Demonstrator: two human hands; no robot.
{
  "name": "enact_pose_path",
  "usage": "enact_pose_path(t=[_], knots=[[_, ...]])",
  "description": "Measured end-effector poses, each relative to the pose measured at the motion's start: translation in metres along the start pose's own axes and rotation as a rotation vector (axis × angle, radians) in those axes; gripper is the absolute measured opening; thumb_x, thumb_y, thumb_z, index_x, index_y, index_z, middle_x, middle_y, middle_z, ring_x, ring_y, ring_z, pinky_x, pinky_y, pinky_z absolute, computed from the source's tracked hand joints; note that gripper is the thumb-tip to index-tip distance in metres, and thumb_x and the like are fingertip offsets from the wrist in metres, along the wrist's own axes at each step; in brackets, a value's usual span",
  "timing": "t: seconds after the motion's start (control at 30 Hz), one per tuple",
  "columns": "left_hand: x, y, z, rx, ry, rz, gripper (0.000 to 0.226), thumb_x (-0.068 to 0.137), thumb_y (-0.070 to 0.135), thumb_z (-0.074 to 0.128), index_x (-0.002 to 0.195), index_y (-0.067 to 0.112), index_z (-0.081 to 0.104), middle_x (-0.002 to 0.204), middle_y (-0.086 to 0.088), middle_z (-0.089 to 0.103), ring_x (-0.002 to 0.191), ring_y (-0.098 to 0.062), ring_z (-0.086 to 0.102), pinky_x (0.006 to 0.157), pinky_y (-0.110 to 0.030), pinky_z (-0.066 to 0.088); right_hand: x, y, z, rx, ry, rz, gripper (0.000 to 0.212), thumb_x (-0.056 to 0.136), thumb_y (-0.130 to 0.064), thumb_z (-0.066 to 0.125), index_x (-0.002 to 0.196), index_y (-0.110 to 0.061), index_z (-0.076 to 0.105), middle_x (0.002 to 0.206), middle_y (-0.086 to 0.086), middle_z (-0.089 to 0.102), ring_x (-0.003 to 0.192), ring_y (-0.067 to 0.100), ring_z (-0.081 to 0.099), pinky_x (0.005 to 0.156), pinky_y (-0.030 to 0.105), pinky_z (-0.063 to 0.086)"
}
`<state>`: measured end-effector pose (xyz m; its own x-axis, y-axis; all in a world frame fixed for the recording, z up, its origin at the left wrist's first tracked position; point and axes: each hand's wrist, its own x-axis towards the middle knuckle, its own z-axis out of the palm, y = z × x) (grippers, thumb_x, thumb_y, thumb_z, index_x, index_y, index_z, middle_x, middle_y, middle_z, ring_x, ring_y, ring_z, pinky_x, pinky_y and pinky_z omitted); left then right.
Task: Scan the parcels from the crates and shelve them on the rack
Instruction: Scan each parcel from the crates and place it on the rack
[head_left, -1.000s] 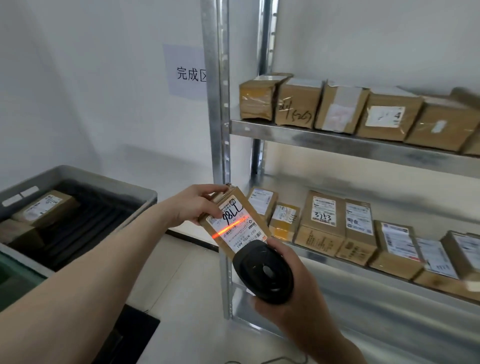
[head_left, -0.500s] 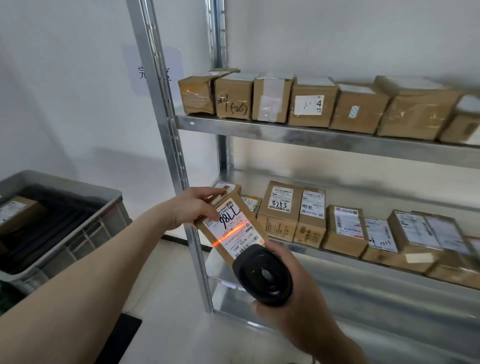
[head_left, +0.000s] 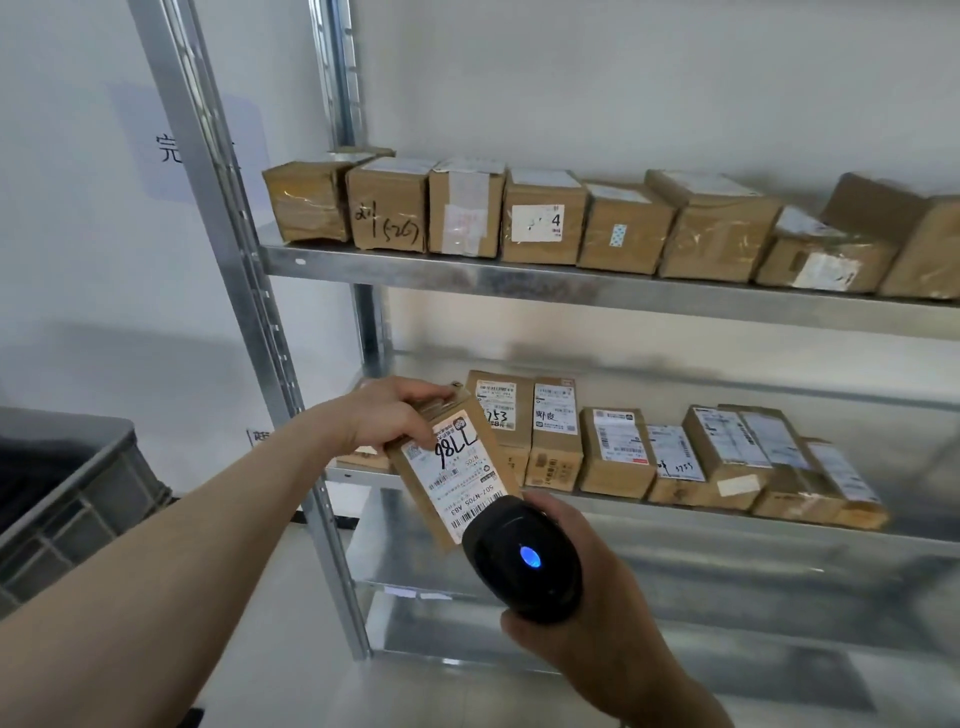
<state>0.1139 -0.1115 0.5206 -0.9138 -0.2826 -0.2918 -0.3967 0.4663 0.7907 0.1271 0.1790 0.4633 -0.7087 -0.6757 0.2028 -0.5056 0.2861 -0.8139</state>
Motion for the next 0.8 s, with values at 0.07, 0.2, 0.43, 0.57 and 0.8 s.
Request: enact_pose_path(t=[0.07, 0.2, 0.43, 0.57, 0.8], knots=[[0.004, 0.004, 0.002, 0.015, -0.006, 0.007, 0.078, 0.065, 0.011, 0.079, 0.135, 0.041, 0.06, 0.112, -0.003, 0.071, 0.095, -0.028, 0.074, 0.087, -0.055, 0.059, -0.002, 0.002, -0.001, 0.013, 0.031, 0.007, 0.086, 0.063, -0.015, 0.088, 0.132, -0.048, 0.048, 0.118, -0.046, 0.057, 0.113, -0.015, 0.058, 0.09, 0.01, 0.052], [0.015, 0.009, 0.008, -0.029, -0.039, 0.053, 0.076, 0.073, 0.005, 0.077, 0.137, 0.041, 0.058, 0.109, -0.004, 0.074, 0.09, -0.027, 0.076, 0.08, -0.054, 0.061, -0.011, 0.007, -0.005, 0.084, 0.097, 0.039, 0.088, 0.058, -0.019, 0.088, 0.131, -0.049, 0.049, 0.12, -0.042, 0.06, 0.115, -0.013, 0.059, 0.088, 0.011, 0.053], [0.03, 0.028, 0.063, -0.365, -0.055, 0.09, 0.071, 0.084, -0.007, 0.068, 0.135, 0.041, 0.057, 0.107, -0.009, 0.076, 0.095, -0.029, 0.075, 0.086, -0.048, 0.061, -0.026, 0.036, -0.033, 0.362, 0.455, 0.17, 0.082, 0.055, 0.01, 0.088, 0.123, -0.028, 0.063, 0.11, -0.019, 0.073, 0.105, 0.008, 0.069, 0.076, 0.026, 0.062], [0.044, 0.038, 0.124, -0.6, -0.066, 0.061, 0.068, 0.086, -0.002, 0.064, 0.124, 0.054, 0.053, 0.103, -0.004, 0.078, 0.092, -0.028, 0.075, 0.077, -0.047, 0.059, -0.038, 0.06, -0.059, 0.398, 0.624, 0.231, 0.086, 0.049, -0.017, 0.086, 0.129, -0.035, 0.061, 0.112, -0.011, 0.072, 0.1, 0.024, 0.07, 0.083, 0.058, 0.06], [0.065, 0.078, 0.237, -0.826, -0.166, 0.009, 0.053, 0.087, 0.011, 0.064, 0.132, 0.035, 0.054, 0.099, -0.003, 0.076, 0.084, -0.028, 0.069, 0.059, -0.042, 0.057, -0.06, 0.105, -0.118, 0.481, 0.79, 0.304, 0.085, 0.042, -0.033, 0.088, 0.121, -0.05, 0.062, 0.107, -0.001, 0.074, 0.096, 0.034, 0.07, 0.086, 0.062, 0.058]])
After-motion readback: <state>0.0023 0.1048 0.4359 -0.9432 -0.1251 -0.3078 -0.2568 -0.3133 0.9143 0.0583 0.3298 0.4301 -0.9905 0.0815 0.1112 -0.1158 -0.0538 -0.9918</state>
